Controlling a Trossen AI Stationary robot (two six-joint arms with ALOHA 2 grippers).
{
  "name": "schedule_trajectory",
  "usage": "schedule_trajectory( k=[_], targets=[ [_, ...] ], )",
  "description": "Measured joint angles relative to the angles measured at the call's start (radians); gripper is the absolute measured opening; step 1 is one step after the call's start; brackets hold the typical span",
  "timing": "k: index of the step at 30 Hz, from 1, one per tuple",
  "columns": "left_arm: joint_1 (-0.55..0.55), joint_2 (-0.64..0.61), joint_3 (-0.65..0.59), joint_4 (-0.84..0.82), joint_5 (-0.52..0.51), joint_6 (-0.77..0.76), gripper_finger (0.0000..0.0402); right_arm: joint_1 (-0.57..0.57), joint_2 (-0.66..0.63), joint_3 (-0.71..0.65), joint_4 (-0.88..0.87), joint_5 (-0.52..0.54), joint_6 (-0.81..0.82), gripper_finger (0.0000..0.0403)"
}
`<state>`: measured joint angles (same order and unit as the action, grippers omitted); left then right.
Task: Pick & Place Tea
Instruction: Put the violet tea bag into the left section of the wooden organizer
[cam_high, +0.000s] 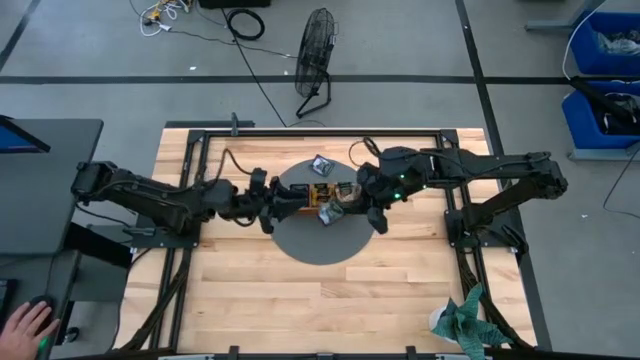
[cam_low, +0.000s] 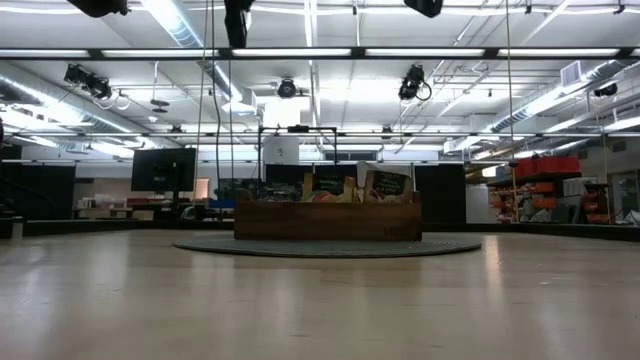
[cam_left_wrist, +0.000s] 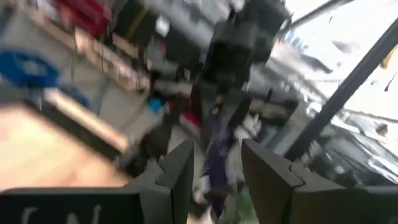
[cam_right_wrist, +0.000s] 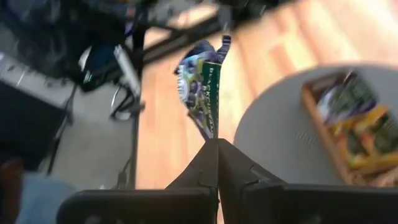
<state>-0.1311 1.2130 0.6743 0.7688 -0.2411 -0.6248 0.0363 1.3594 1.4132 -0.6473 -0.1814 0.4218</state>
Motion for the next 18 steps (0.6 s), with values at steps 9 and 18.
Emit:
schedule_trajectory(
  k=[9, 18],
  targets=[
    [0.111, -0.003, 0.002, -0.126, 0.264, -0.252, 0.014, -0.003, 0.049, 0.001, -0.134, -0.167, -0.01, 0.0],
    [0.148, -0.002, 0.119, -0.461, 0.403, -0.209, 0.014, -0.003, 0.133, 0.0, -0.123, -0.228, -0.024, 0.0]
  ],
)
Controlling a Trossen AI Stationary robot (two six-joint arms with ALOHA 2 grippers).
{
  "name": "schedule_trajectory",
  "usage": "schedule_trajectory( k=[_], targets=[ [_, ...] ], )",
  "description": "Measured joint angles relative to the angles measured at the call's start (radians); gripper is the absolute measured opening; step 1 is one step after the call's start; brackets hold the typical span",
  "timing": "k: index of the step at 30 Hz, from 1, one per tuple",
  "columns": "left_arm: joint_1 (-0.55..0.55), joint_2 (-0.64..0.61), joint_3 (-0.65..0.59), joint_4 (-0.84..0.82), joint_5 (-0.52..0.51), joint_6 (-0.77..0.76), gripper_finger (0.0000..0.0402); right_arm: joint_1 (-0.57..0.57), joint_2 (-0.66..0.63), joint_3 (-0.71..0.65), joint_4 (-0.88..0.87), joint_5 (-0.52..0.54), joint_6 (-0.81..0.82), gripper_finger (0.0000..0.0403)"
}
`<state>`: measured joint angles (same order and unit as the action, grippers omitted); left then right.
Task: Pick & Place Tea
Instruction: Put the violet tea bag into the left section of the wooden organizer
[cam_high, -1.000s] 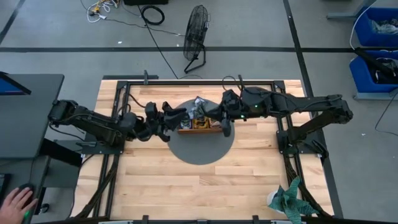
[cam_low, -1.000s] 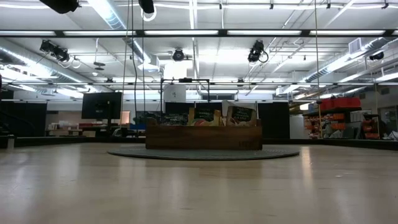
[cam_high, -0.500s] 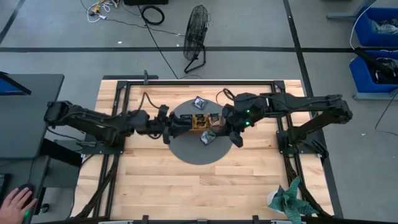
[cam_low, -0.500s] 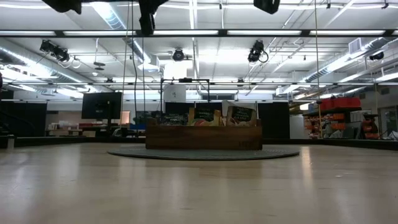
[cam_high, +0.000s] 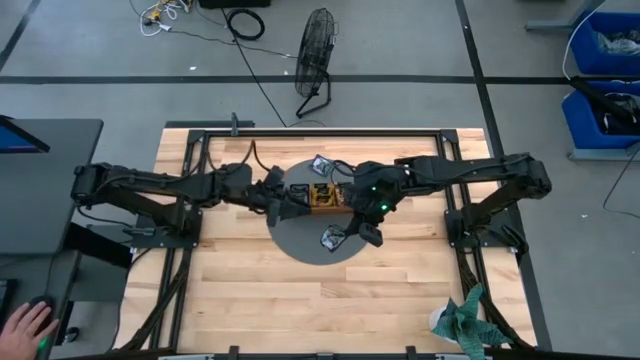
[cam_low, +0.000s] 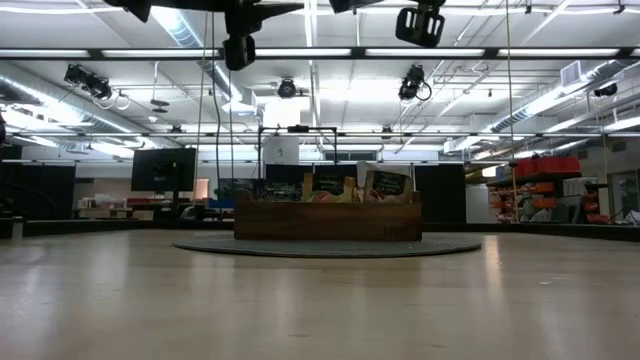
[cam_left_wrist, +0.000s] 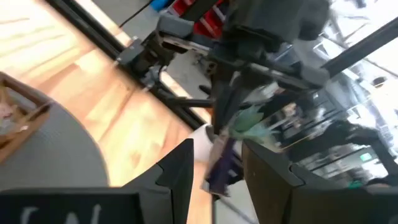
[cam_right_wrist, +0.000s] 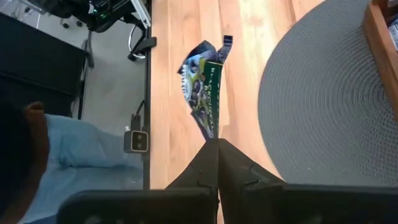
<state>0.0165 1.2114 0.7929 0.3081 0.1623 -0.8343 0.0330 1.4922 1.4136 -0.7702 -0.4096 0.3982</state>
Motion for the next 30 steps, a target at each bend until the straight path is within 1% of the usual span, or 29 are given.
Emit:
schedule_trajectory(
  k=[2, 7, 13, 19, 25, 30],
  targets=[
    [0.0, 0.0, 0.018, -0.031, 0.0, 0.014, 0.014, -0.003, 0.001, 0.0, 0.001, -0.001, -0.007, 0.0],
    [-0.001, 0.007, 0.036, -0.024, 0.002, 0.017, 0.014, -0.027, 0.001, 0.0, 0.043, 0.007, -0.003, 0.0],
    [-0.007, 0.036, 0.034, -0.029, 0.042, 0.001, 0.014, -0.057, 0.016, 0.0, 0.048, 0.004, -0.018, 0.0],
    [-0.007, 0.065, 0.036, -0.013, 0.044, -0.036, 0.014, -0.059, 0.045, 0.0, 0.091, -0.026, -0.032, 0.0],
    [-0.007, 0.068, 0.034, -0.003, 0.045, -0.049, 0.014, -0.059, 0.057, -0.001, 0.065, -0.028, -0.035, 0.0],
    [-0.007, 0.068, 0.034, -0.006, 0.044, -0.047, 0.014, -0.059, 0.062, 0.0, 0.08, -0.029, -0.037, 0.0]
  ],
)
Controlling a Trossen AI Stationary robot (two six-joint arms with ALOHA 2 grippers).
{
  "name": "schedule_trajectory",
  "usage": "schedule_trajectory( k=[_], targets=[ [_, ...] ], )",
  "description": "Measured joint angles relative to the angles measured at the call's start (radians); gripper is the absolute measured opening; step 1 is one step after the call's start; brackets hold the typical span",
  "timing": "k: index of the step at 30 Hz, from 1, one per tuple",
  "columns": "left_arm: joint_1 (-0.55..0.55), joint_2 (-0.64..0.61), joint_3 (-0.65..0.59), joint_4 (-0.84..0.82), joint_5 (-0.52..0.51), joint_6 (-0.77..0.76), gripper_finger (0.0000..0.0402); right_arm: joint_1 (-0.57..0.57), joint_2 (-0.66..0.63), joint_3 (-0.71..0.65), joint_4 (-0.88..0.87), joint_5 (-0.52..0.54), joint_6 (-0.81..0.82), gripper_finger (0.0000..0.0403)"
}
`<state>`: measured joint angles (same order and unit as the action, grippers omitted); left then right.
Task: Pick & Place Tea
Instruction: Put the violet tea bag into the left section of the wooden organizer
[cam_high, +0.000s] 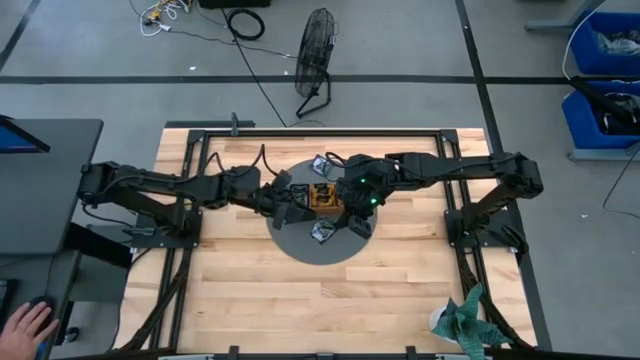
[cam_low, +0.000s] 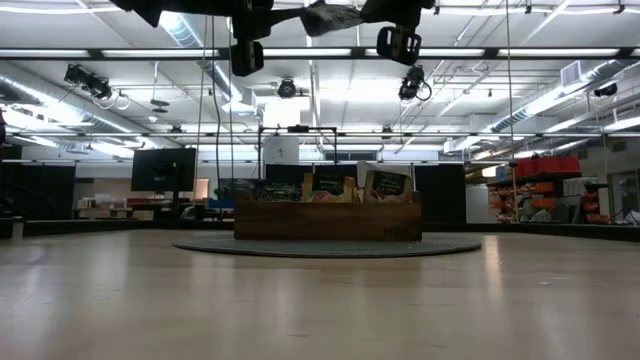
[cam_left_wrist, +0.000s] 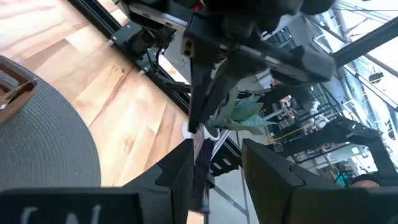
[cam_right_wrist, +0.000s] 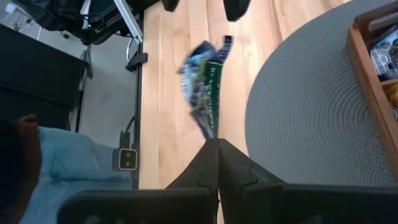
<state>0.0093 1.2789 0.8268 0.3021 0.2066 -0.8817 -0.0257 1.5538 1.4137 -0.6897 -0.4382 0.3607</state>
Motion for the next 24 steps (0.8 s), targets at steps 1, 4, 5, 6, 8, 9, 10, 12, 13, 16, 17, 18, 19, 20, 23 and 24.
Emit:
schedule_trajectory(
  k=[1, 4, 5, 6, 8, 9, 10, 12, 13, 16, 17, 18, 19, 20, 23, 24],
  targets=[
    [0.0, 0.0, 0.0, -0.002, -0.001, 0.003, 0.014, 0.0, 0.0, 0.0, 0.003, 0.0, 0.0, 0.0],
    [0.001, 0.004, 0.0, 0.001, -0.002, 0.006, 0.014, 0.0, 0.0, 0.0, 0.008, 0.002, 0.0, 0.0],
    [0.001, 0.005, 0.0, -0.004, -0.002, 0.006, 0.014, 0.0, 0.0, 0.0, 0.013, 0.002, 0.0, 0.0],
    [0.001, 0.008, 0.0, -0.003, -0.002, 0.006, 0.014, 0.0, 0.0, 0.0, 0.022, 0.001, -0.001, 0.0],
    [0.001, 0.025, 0.002, -0.001, -0.002, 0.001, 0.014, 0.0, 0.0, 0.0, 0.033, 0.001, 0.0, 0.0],
    [0.001, 0.03, 0.001, -0.011, -0.002, -0.002, 0.014, 0.0, 0.0, 0.0, 0.037, 0.001, 0.002, 0.0],
    [0.001, 0.038, 0.0, -0.002, -0.001, -0.005, 0.014, 0.0, 0.0, 0.0, 0.043, 0.001, 0.005, 0.0],
    [0.001, 0.051, 0.001, 0.025, 0.001, -0.019, 0.014, -0.001, 0.0, 0.0, 0.048, 0.002, 0.005, 0.0],
    [0.001, 0.057, 0.001, 0.041, 0.001, -0.023, 0.014, -0.001, 0.0, 0.0, 0.044, 0.002, 0.006, 0.0],
    [0.001, 0.064, 0.001, 0.066, 0.001, -0.024, 0.0139, -0.001, 0.0, 0.0, 0.042, 0.002, 0.009, 0.0],
    [0.001, 0.064, 0.001, 0.065, 0.001, -0.024, 0.0137, -0.001, 0.0, 0.0, 0.041, 0.002, 0.009, 0.0],
    [0.001, 0.064, 0.001, 0.065, 0.007, -0.024, 0.0133, -0.001, 0.0, 0.0, 0.038, 0.002, 0.009, 0.0],
    [0.001, 0.064, 0.001, 0.063, 0.023, -0.024, 0.0126, -0.001, 0.0, 0.0, 0.036, 0.002, 0.009, 0.0],
    [0.003, 0.064, 0.001, 0.064, 0.041, -0.024, 0.0116, -0.001, 0.0, 0.0, 0.036, 0.001, 0.009, 0.0],
    [0.01, 0.064, 0.001, 0.064, 0.079, -0.02, 0.007, -0.004, 0.0, 0.0, 0.037, 0.001, 0.008, 0.0],
    [0.013, 0.064, 0.001, 0.065, 0.082, -0.009, 0.0052, -0.005, 0.0, 0.0, 0.038, 0.001, 0.008, 0.0]
  ],
)
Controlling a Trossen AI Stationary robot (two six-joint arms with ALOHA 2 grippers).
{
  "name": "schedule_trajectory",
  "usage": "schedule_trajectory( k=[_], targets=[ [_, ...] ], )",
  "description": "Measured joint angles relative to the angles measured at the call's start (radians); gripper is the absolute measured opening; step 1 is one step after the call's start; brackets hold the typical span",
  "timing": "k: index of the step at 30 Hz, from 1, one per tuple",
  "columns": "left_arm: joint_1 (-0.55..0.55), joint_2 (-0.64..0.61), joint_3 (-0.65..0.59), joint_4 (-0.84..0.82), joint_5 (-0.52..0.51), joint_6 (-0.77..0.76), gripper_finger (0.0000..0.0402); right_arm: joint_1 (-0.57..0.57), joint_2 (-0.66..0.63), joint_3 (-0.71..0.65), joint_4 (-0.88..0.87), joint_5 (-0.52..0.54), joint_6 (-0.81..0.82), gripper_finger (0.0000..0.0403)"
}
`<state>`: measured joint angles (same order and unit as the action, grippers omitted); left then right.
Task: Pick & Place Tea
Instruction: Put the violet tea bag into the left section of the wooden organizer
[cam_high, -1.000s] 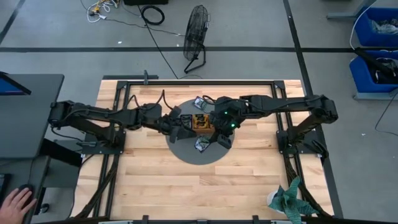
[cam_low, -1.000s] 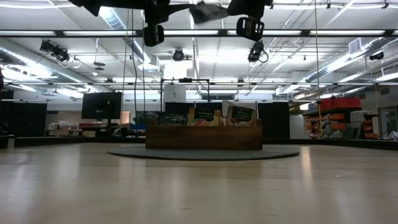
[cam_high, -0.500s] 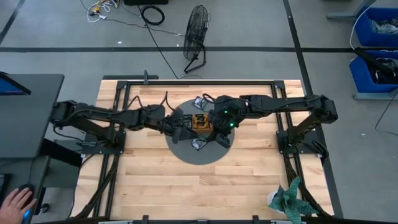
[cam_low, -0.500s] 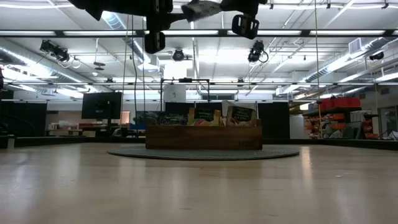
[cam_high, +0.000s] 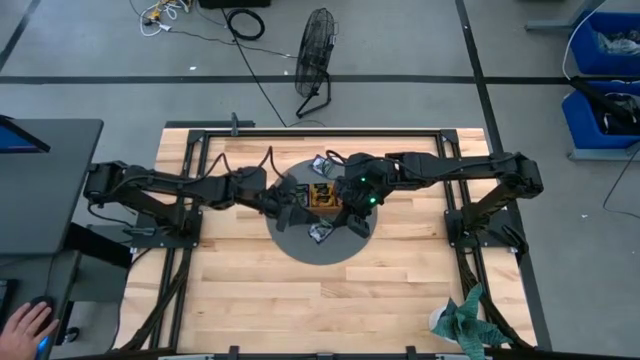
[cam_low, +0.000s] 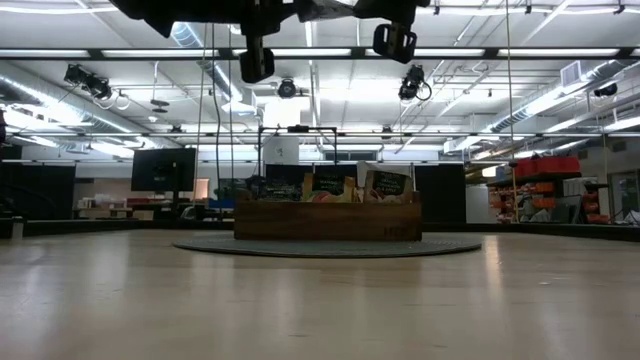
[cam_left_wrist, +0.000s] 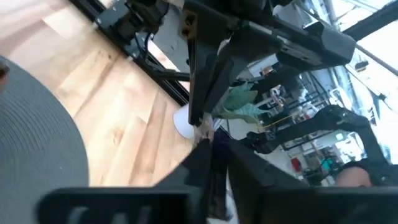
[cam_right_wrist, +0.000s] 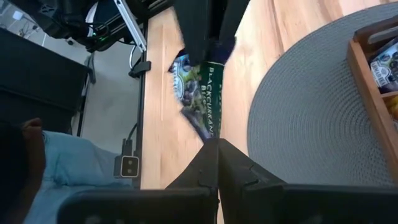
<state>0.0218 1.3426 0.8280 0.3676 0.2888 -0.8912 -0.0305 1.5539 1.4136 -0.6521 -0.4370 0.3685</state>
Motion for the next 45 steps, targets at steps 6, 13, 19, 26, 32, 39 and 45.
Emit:
schedule_trajectory(
  k=[6, 13, 19, 26, 32, 39, 45],
  targets=[
    [0.021, 0.0, 0.0, -0.009, 0.002, 0.02, 0.0005, -0.017, -0.001, 0.0, -0.001, -0.012, -0.013, 0.0004],
    [0.026, 0.0, 0.0, -0.093, -0.026, 0.148, 0.0002, -0.034, -0.009, -0.001, -0.042, -0.036, -0.038, 0.0064],
    [0.024, -0.012, -0.001, -0.105, -0.11, 0.294, 0.0002, -0.034, -0.065, -0.001, -0.039, 0.128, -0.067, 0.0117],
    [0.029, -0.063, -0.004, -0.193, -0.217, 0.432, 0.0001, -0.049, -0.134, -0.001, -0.047, 0.338, -0.091, 0.0147],
    [0.019, -0.123, -0.07, 0.112, -0.298, 0.478, 0.0001, -0.07, -0.161, -0.001, -0.052, 0.428, -0.118, 0.0151],
    [0.034, -0.161, -0.254, 0.3, -0.416, 0.477, 0.0001, -0.071, -0.199, 0.0, -0.039, 0.526, -0.145, 0.0151],
    [0.078, -0.207, -0.356, 0.371, -0.434, 0.581, 0.0001, -0.074, -0.206, 0.0, -0.061, 0.565, -0.136, 0.0151]
  ],
)
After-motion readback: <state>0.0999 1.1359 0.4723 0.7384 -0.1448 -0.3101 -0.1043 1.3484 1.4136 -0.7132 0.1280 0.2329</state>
